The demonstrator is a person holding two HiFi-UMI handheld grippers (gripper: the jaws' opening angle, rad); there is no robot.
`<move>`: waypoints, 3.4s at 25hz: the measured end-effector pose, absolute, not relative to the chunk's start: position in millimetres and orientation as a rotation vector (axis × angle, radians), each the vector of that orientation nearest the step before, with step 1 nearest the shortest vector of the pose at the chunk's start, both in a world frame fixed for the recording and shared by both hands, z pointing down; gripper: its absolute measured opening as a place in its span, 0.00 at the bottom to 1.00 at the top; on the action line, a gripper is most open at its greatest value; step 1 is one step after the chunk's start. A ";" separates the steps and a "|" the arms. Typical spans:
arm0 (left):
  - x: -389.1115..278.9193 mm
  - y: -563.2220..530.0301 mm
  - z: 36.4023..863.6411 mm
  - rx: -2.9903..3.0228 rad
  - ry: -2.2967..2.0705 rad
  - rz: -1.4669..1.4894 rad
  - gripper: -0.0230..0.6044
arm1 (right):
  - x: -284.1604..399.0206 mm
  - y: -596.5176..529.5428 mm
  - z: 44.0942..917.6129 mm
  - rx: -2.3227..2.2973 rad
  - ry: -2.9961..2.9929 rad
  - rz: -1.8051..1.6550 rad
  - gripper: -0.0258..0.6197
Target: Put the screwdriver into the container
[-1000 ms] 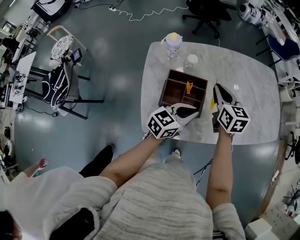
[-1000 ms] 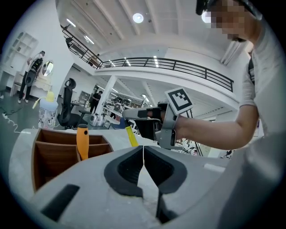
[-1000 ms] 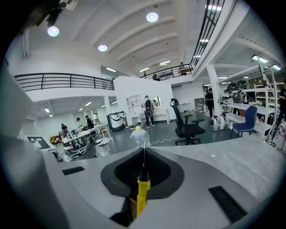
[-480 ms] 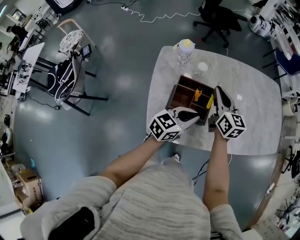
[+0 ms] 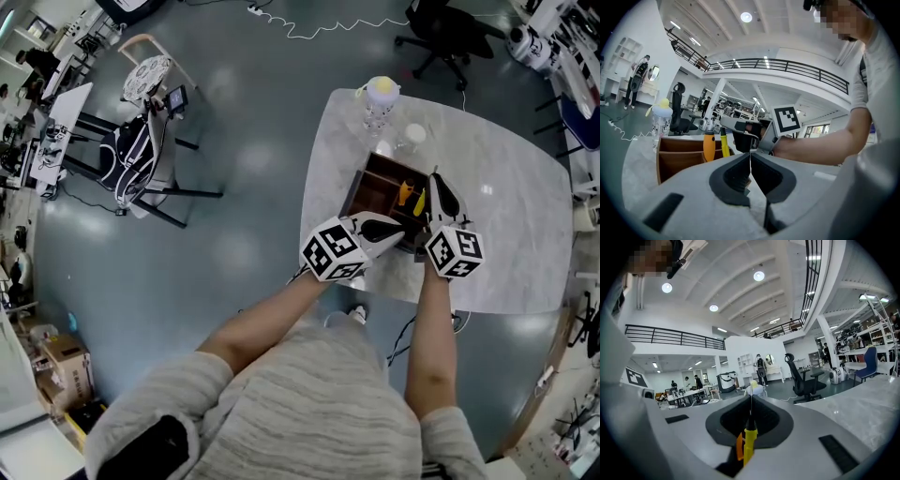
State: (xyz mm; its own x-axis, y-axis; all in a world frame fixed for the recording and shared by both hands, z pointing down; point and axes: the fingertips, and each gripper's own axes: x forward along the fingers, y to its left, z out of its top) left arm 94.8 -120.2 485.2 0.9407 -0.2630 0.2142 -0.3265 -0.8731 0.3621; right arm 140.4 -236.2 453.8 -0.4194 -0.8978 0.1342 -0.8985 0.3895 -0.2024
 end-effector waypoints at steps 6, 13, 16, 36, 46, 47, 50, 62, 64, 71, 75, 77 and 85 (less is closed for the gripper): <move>95.5 -126.7 489.6 2.689 -0.414 0.243 0.07 | 141.4 -239.9 466.3 1.693 -2.603 0.419 0.07; 98.8 -130.6 487.4 2.694 -0.398 0.249 0.07 | 137.5 -229.0 476.4 1.657 -2.563 0.454 0.07; 101.7 -130.6 486.5 2.695 -0.388 0.250 0.07 | 137.1 -223.7 482.6 1.634 -2.505 0.439 0.07; 106.9 -121.2 481.9 2.697 -0.401 0.228 0.07 | 132.1 -201.1 519.3 1.457 -2.320 0.441 0.07; 109.7 -114.8 473.6 2.719 -0.393 0.209 0.07 | 137.6 -187.2 490.5 1.498 -2.356 0.404 0.07; 109.5 -113.8 472.6 2.721 -0.394 0.208 0.07 | 138.0 -183.8 487.4 1.503 -2.361 0.400 0.07; 109.4 -111.0 468.8 2.728 -0.395 0.205 0.07 | 140.0 -172.5 476.3 1.519 -2.381 0.393 0.07; 98.6 -99.1 447.3 2.792 -0.428 0.137 0.07 | 125.1 -113.3 422.7 1.471 -2.624 0.361 0.07; 96.9 -95.8 441.1 2.802 -0.429 0.122 0.07 | 118.3 -101.1 415.8 1.438 -2.675 0.364 0.07; 96.1 -84.7 421.2 2.848 -0.413 0.077 0.07 | 96.0 -66.7 408.2 1.324 -2.767 0.328 0.07; 96.9 -75.4 413.8 2.870 -0.384 0.059 0.07 | 93.5 -55.5 403.3 1.293 -2.805 0.324 0.07; 96.0 -69.7 412.6 2.865 -0.371 0.045 0.07 | 91.8 -50.0 401.9 1.273 -2.828 0.334 0.07; 93.8 -47.9 410.6 2.865 -0.307 0.037 0.06 | 88.7 -28.5 400.1 1.274 -2.873 0.311 0.07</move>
State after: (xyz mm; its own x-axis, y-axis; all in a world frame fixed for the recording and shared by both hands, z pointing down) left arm 93.8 -47.9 410.6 0.9773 -0.2052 0.0522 -0.2117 -0.9441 0.2528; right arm 88.7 -28.5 400.1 -0.6744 -0.7356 0.0640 -0.7323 0.6552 -0.1857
